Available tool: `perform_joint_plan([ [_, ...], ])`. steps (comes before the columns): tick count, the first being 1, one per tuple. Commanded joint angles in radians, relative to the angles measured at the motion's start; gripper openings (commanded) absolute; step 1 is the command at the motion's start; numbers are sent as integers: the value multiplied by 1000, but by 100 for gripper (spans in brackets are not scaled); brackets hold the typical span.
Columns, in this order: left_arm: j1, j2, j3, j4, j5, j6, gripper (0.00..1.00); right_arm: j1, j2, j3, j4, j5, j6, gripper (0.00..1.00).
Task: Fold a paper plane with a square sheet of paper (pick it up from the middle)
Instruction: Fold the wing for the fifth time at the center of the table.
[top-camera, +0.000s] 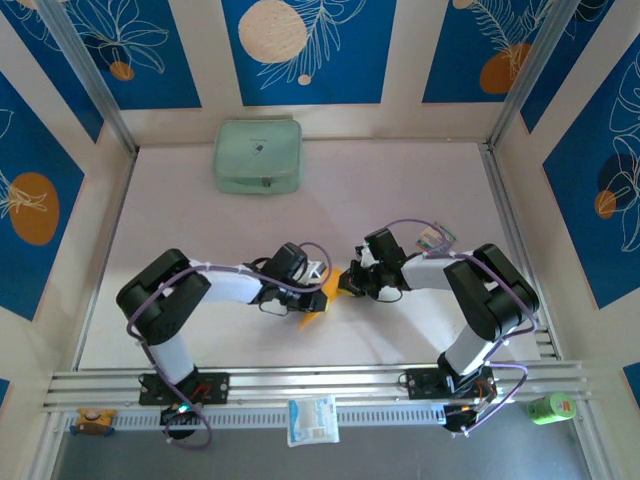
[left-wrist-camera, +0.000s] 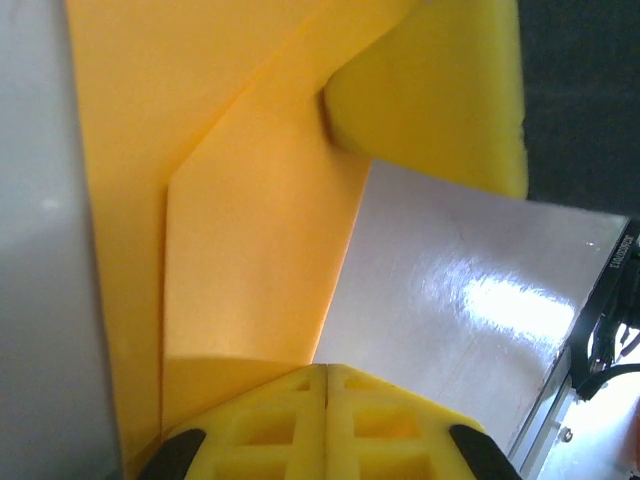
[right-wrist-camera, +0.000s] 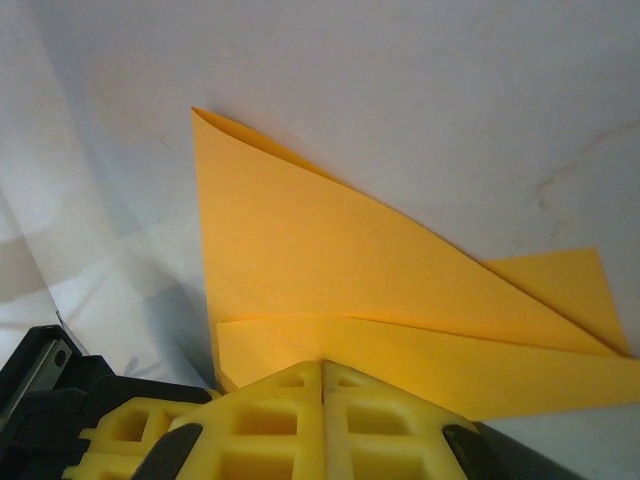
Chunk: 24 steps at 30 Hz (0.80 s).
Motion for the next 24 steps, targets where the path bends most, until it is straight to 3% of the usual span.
perform_joint_plan([
  [1, -9, -32, -66, -84, 4, 9, 6, -14, 39, -10, -73, 56, -16, 4],
  [14, -5, -184, -159, -209, -88, 40, 6, -20, 44, 2, -73, 51, -25, 4],
  [19, -3, -319, -209, -163, -134, 19, 2, -21, 42, 9, -67, 44, -29, 4],
  [24, 7, -401, -182, -109, -162, 25, 5, -22, 41, 12, -60, 40, -32, 4],
])
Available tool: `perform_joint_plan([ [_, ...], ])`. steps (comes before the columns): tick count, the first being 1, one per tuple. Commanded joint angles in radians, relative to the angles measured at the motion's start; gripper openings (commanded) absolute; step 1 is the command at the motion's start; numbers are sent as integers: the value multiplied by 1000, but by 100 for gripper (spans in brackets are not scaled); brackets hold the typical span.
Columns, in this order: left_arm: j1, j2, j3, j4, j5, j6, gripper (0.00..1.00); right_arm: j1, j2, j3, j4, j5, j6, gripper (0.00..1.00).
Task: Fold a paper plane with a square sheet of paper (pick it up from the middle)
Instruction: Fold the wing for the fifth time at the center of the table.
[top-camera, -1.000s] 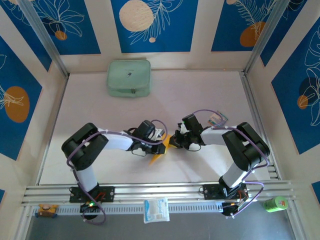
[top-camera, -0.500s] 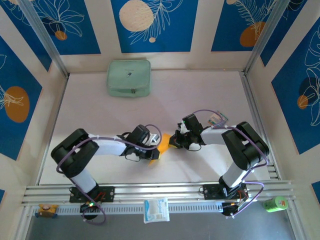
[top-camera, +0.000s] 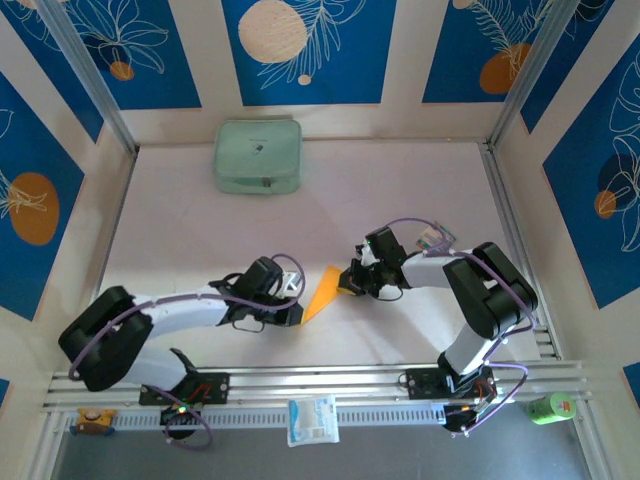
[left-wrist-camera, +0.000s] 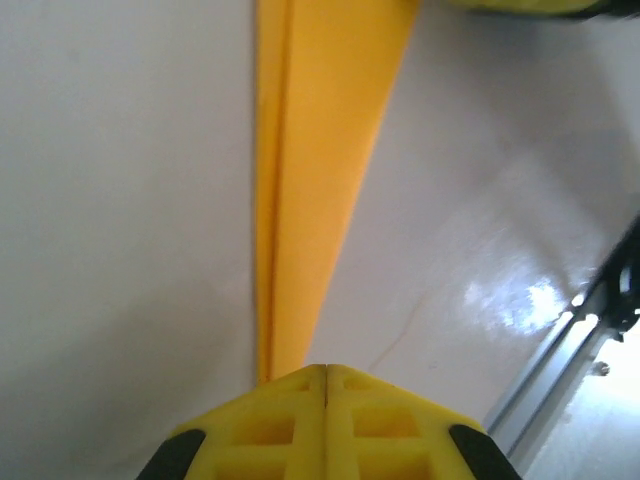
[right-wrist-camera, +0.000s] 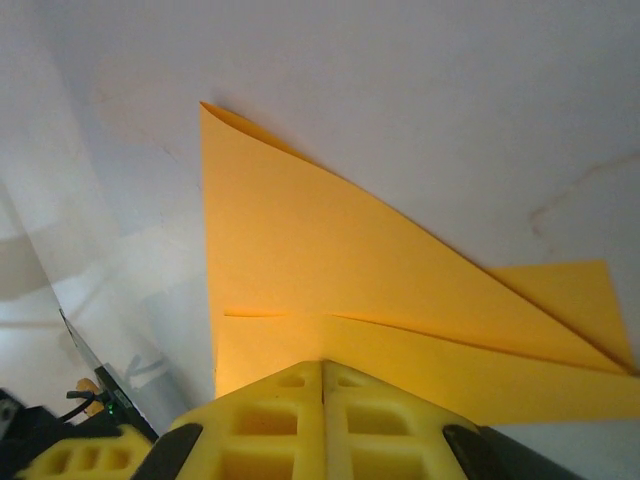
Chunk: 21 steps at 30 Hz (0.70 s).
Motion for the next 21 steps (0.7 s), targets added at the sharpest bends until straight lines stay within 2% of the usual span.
perform_joint_plan([
  [1, 10, -16, 32, 40, -26, 12, 6, -8, 31, 1, -53, 54, -17, 4],
  [6, 21, 116, 112, 72, 33, 40, 12, -11, 36, 5, -52, 45, -23, 4],
  [11, 21, 264, 143, 98, 61, 25, 8, -14, 30, 18, -52, 25, -32, 5],
  [17, 20, 288, 63, 161, 36, -33, 1, -9, -39, 32, -41, 7, -50, 7],
  [21, 20, 289, 41, 156, 14, -57, 0, 30, -90, 33, -44, 20, -45, 7],
])
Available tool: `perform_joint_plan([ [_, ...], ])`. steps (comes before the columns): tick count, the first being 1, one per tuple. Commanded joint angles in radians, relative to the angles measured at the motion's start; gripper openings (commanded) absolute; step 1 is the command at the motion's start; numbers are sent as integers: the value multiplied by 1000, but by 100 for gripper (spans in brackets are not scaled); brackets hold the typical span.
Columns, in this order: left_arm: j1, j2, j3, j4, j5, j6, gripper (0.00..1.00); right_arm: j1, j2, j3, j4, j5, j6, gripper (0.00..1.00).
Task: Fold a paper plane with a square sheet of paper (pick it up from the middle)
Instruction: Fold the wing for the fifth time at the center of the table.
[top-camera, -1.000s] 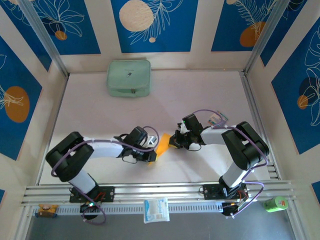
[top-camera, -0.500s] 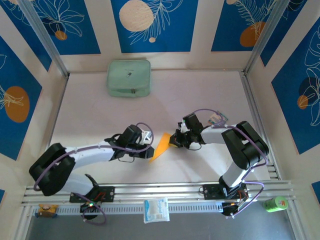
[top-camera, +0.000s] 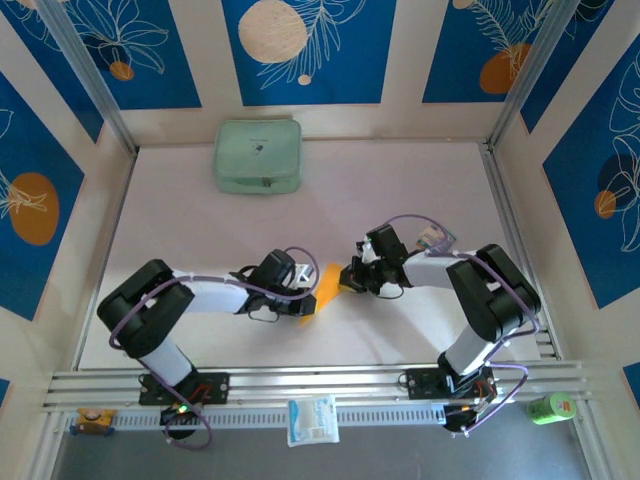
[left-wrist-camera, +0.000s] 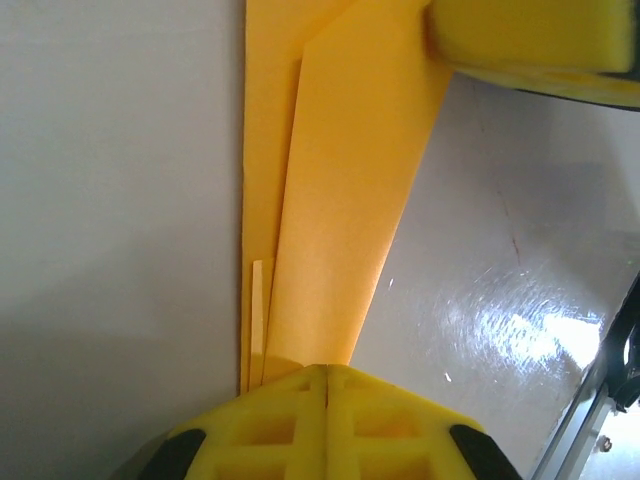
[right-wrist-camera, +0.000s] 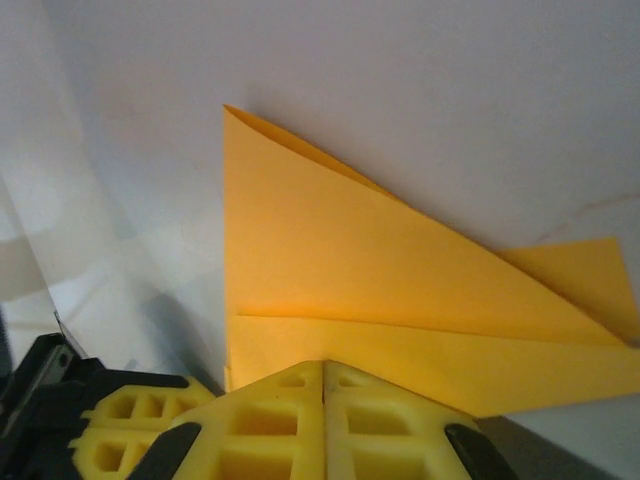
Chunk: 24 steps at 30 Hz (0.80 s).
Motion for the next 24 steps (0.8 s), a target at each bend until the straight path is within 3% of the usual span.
perform_joint_plan([
  [1, 5, 15, -40, -44, -35, -25, 0, 44, -62, 12, -17, 11, -12, 7],
  [11, 4, 12, -42, -40, -40, -35, 0, 174, 38, -29, 70, 23, 56, 7],
  [24, 4, 33, -44, -36, -24, -39, 0, 32, 45, -31, 63, 0, 6, 7],
])
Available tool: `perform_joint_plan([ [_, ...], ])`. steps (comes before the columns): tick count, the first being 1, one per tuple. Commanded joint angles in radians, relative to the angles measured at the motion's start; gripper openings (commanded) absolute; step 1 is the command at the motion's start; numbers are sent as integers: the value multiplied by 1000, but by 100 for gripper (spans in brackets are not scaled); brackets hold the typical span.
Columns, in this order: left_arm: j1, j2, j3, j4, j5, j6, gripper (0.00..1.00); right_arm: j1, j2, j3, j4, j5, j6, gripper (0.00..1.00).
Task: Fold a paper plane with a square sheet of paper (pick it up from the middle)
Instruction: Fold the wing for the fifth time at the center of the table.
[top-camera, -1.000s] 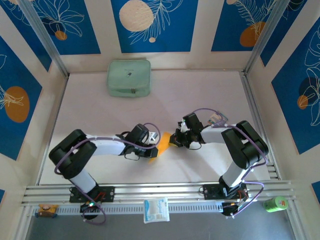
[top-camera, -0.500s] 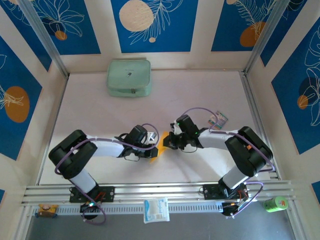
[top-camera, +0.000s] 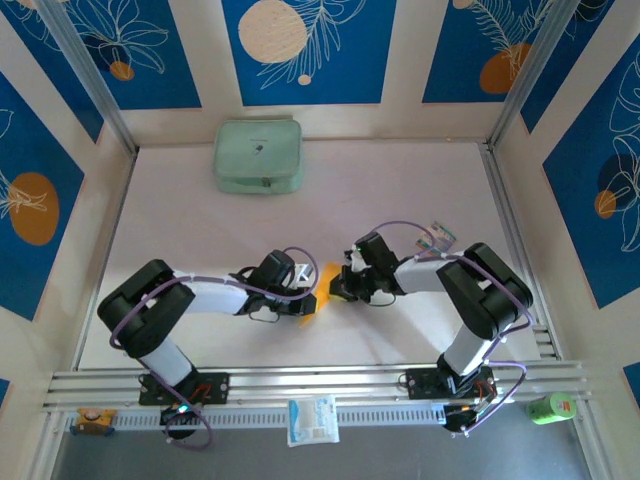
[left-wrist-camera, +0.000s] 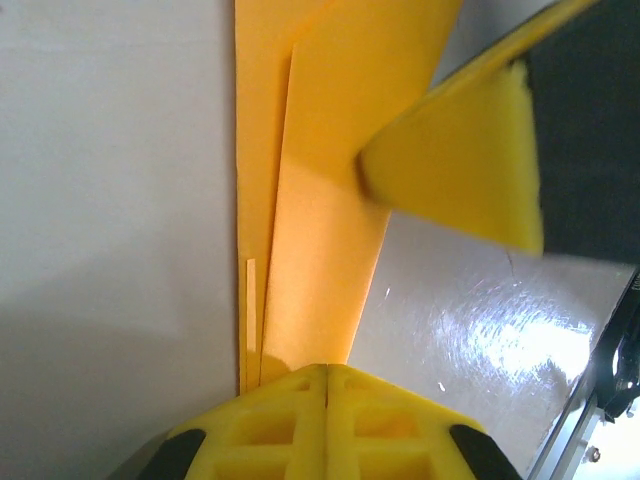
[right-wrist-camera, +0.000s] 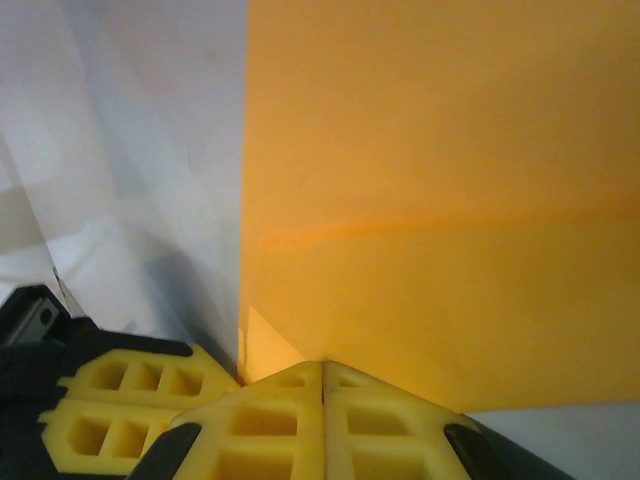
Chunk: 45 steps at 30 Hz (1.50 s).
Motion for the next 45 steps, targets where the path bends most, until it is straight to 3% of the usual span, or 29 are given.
perform_joint_plan([
  [1, 6, 35, -33, -66, -20, -11, 0, -46, -7, 5, -40, 23, -40, 7],
  [11, 5, 37, -36, -62, -15, -14, 0, -199, -8, -12, -10, -18, -61, 7],
  [25, 5, 34, -44, -42, -7, -28, 0, -311, -72, 10, -100, 19, -91, 7],
  [34, 5, 23, -43, -20, -19, -54, 0, -291, -253, -52, -136, 12, -70, 10],
  [45, -60, 15, -22, 163, -139, -216, 0, -97, -318, -145, -106, 63, 40, 19],
])
